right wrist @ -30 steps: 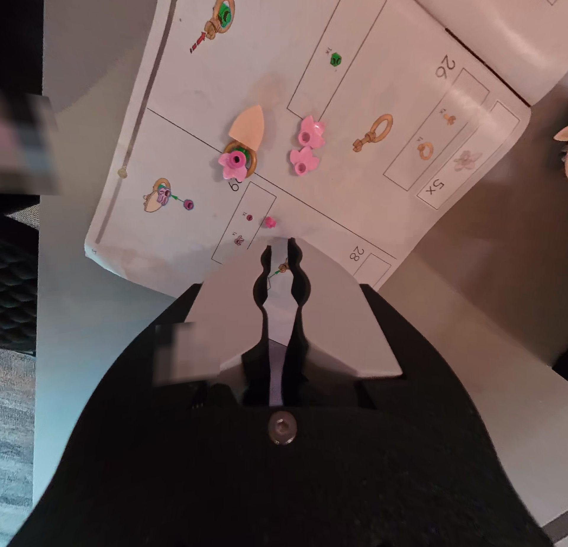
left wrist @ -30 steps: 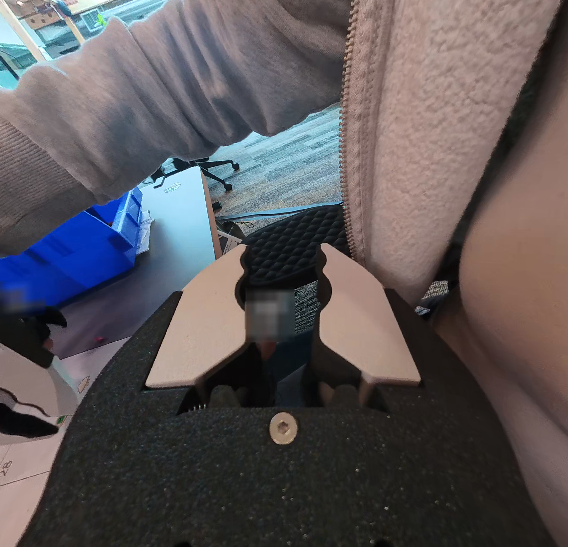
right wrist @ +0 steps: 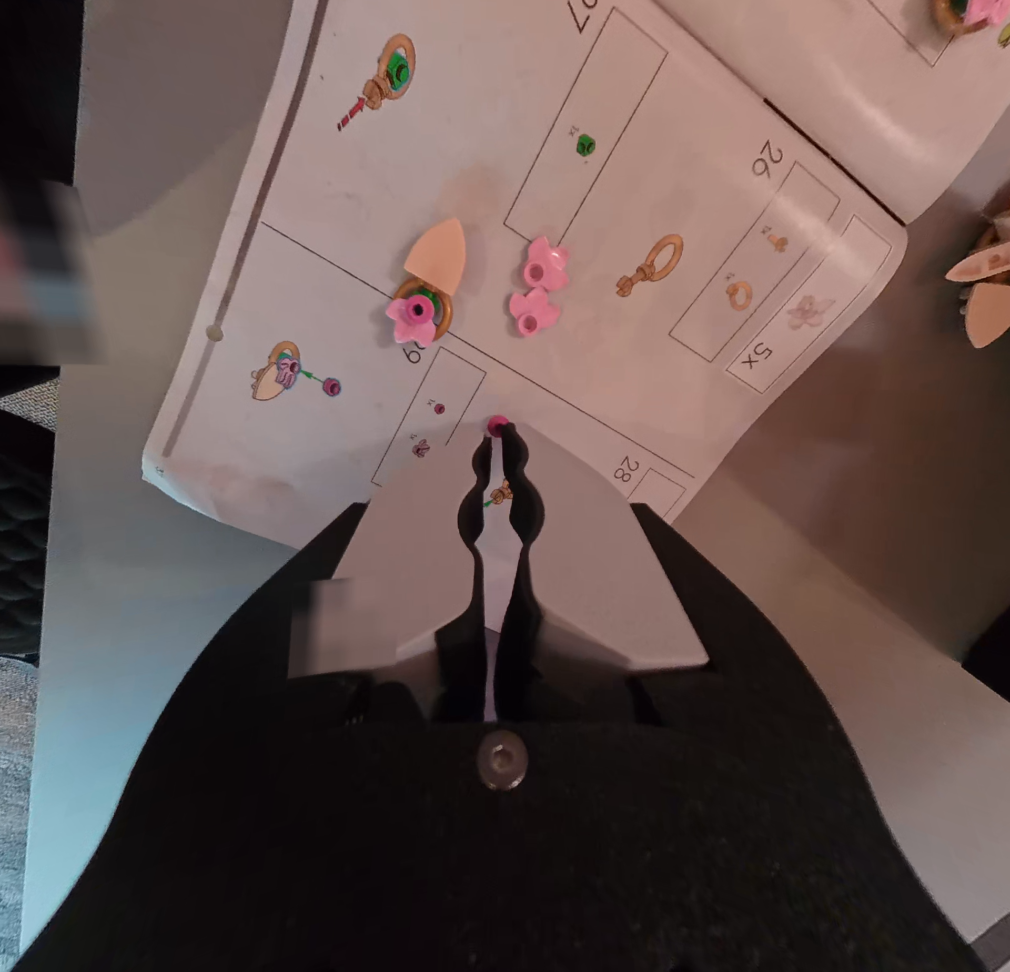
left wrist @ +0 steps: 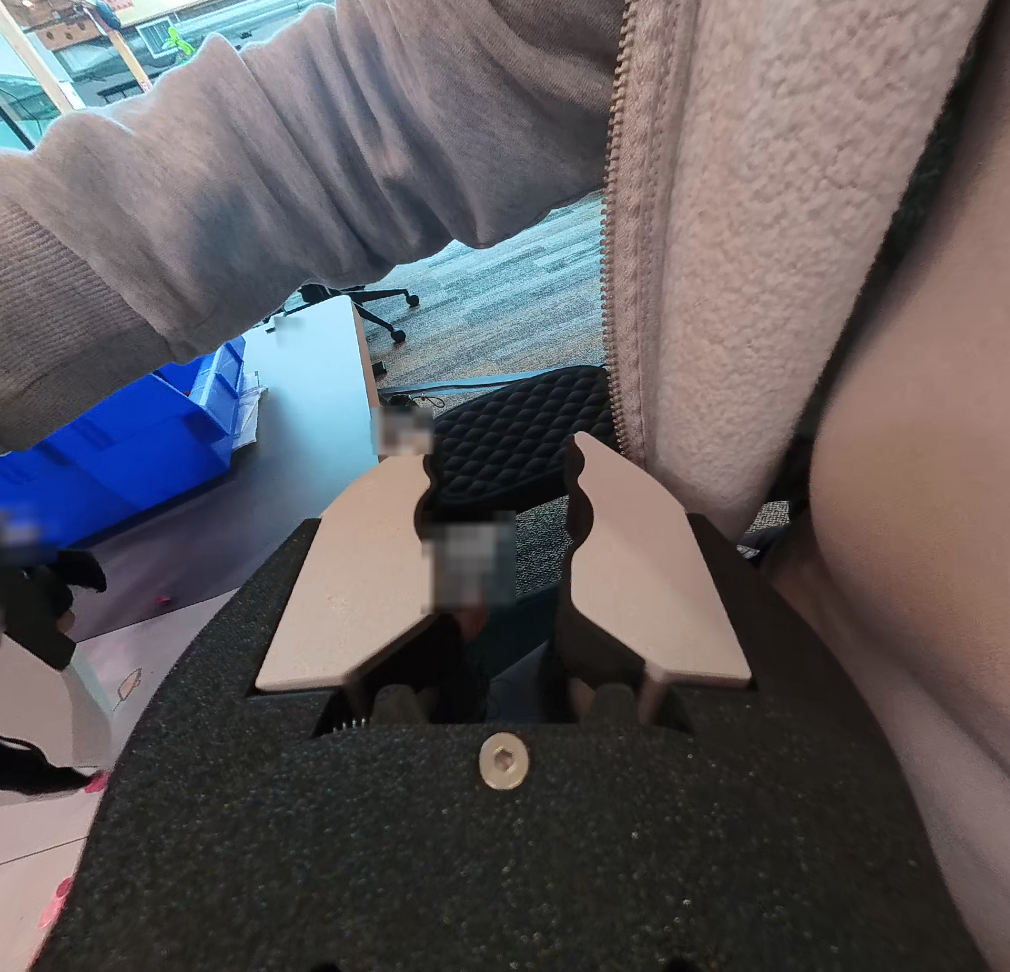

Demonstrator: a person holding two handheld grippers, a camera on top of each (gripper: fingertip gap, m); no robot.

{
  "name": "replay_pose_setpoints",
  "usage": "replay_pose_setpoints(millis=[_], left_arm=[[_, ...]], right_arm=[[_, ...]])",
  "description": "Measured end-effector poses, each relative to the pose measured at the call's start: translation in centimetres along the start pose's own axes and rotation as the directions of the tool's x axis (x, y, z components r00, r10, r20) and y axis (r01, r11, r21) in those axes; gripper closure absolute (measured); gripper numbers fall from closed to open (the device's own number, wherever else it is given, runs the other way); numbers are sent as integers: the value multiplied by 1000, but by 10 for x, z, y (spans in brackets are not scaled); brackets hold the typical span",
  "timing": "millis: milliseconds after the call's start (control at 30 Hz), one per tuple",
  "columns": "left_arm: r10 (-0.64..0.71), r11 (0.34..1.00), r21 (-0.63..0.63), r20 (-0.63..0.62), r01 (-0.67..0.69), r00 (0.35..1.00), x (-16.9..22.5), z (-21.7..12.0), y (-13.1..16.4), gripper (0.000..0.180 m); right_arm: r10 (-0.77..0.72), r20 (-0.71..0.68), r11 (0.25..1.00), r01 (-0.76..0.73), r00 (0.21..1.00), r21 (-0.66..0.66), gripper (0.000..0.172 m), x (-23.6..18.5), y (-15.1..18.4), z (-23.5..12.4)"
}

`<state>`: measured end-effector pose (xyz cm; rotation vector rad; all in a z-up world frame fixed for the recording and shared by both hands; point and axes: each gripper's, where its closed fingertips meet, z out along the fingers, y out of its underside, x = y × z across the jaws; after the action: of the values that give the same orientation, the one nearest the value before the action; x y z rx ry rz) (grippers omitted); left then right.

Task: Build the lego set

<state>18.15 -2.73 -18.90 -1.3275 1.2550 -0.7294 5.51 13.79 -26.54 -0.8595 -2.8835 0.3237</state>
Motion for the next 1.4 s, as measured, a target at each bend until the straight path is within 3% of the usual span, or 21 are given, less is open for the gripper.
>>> replay_pose_setpoints(millis=[667, 1233, 1333, 1400], left_arm=[[-2, 1000, -14, -1, 2, 1000, 0, 1, 3, 137], [-4, 1000, -14, -4, 4, 1000, 0, 3, 3, 136], [-37, 996, -80, -12, 36, 999, -1, 5, 16, 133], [-120, 988, -114, -145, 103, 982, 15, 3, 24, 144]], right_arm=[[-13, 16, 1000, 13, 1000, -18, 162, 3, 0, 1], [-16, -2, 1000, 16, 1000, -4, 172, 8, -3, -2], [9, -85, 1000, -10, 996, -12, 172, 18, 2, -6], [99, -180, 993, -86, 979, 77, 172, 22, -6, -30]])
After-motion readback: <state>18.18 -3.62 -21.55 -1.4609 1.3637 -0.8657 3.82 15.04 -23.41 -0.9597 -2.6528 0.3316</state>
